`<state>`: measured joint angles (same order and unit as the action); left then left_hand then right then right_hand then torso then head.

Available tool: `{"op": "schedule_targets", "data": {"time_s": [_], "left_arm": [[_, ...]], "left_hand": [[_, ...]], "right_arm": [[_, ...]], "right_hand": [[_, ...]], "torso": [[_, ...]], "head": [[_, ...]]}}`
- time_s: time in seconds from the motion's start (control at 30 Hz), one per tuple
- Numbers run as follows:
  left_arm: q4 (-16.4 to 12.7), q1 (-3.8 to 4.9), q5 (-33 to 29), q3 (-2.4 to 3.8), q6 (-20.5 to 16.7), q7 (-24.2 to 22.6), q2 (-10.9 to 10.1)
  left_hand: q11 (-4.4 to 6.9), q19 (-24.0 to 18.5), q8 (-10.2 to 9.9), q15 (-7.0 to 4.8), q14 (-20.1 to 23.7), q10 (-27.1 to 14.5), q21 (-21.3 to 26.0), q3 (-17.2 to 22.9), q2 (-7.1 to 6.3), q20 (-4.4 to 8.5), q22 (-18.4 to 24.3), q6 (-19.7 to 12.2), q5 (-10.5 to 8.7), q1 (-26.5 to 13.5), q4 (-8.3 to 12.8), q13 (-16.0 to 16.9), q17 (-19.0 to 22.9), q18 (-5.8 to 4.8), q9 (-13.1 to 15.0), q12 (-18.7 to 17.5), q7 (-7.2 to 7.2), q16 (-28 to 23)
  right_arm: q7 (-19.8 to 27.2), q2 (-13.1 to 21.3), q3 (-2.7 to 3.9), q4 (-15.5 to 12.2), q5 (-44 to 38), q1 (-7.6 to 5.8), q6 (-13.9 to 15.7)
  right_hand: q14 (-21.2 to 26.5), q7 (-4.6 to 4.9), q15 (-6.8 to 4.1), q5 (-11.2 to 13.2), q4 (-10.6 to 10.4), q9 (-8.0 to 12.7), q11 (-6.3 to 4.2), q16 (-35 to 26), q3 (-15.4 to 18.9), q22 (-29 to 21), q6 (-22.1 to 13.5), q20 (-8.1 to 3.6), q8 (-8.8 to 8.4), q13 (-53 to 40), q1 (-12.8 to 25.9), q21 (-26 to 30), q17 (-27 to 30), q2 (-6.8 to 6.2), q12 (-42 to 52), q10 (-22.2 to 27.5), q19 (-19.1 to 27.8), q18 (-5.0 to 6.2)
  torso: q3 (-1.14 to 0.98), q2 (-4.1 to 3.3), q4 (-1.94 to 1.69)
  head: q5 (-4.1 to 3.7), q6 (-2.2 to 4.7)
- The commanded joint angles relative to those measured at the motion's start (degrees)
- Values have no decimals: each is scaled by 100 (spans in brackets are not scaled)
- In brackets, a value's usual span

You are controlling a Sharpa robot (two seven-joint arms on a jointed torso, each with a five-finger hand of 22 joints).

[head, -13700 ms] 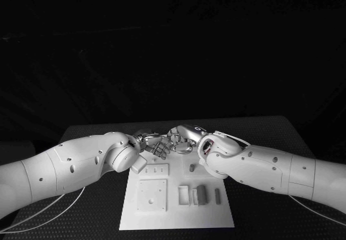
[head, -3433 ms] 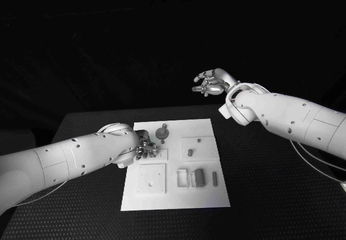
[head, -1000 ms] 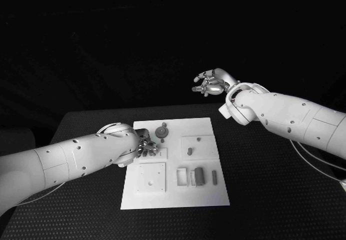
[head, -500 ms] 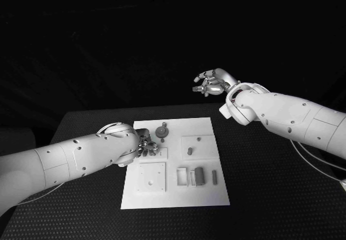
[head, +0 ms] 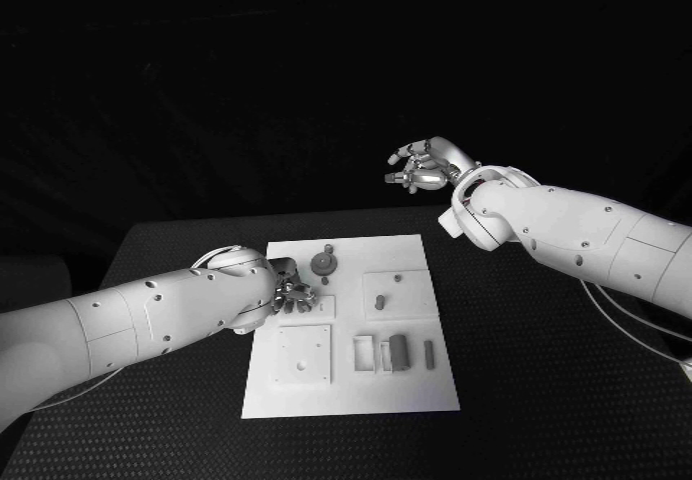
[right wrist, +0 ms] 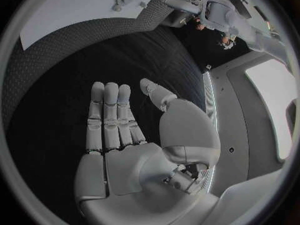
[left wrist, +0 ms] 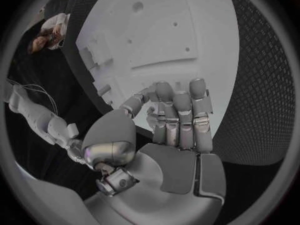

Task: Assemble the parts on the task board

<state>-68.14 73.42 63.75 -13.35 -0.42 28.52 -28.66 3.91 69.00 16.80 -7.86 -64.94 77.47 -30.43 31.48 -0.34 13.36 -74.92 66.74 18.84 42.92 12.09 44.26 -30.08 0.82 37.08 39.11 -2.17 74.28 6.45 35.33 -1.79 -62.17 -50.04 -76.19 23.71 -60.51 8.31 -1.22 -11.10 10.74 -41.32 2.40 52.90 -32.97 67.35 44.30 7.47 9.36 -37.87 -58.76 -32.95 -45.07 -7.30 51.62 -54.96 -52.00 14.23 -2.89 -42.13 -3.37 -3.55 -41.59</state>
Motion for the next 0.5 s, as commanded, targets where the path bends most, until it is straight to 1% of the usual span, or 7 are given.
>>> {"op": "schedule_targets", "data": {"time_s": [0.03,0.33,0.5], "left_arm": [[-13,-67,42,-34,142,65,6],[-15,-67,41,-34,128,56,0],[-17,-67,39,-34,100,52,1]], "left_hand": [[15,-10,55,-48,17,63,18,-64,-52,35,-119,-67,8,-106,-2,-8,23,45,55,17,-5,25],[18,-10,50,-54,23,61,25,-106,-114,40,-117,-66,-30,-162,-26,-14,54,48,58,23,-2,44],[19,-9,48,-56,24,60,26,-103,-113,42,-117,-68,-38,-159,-27,-15,59,50,58,24,-2,48]], "right_arm": [[62,-1,2,2,-13,4,-66],[65,-2,2,4,-9,8,-67],[65,-3,2,5,-6,8,-67]], "right_hand": [[-42,249,5,25,2,6,230,-23,19,8,271,7,33,6,3,35,-5,31,27,582,-44,77],[-44,249,6,26,-2,8,230,-29,23,9,269,7,33,13,8,38,-13,25,32,583,-45,77],[-45,249,6,26,-4,9,230,-32,23,10,270,7,34,15,9,39,-16,25,34,584,-45,77]], "torso": [[-1,0,0],[-2,-1,0],[0,-1,-2]], "head": [[-1,-8],[-8,-16],[-8,-17]]}}
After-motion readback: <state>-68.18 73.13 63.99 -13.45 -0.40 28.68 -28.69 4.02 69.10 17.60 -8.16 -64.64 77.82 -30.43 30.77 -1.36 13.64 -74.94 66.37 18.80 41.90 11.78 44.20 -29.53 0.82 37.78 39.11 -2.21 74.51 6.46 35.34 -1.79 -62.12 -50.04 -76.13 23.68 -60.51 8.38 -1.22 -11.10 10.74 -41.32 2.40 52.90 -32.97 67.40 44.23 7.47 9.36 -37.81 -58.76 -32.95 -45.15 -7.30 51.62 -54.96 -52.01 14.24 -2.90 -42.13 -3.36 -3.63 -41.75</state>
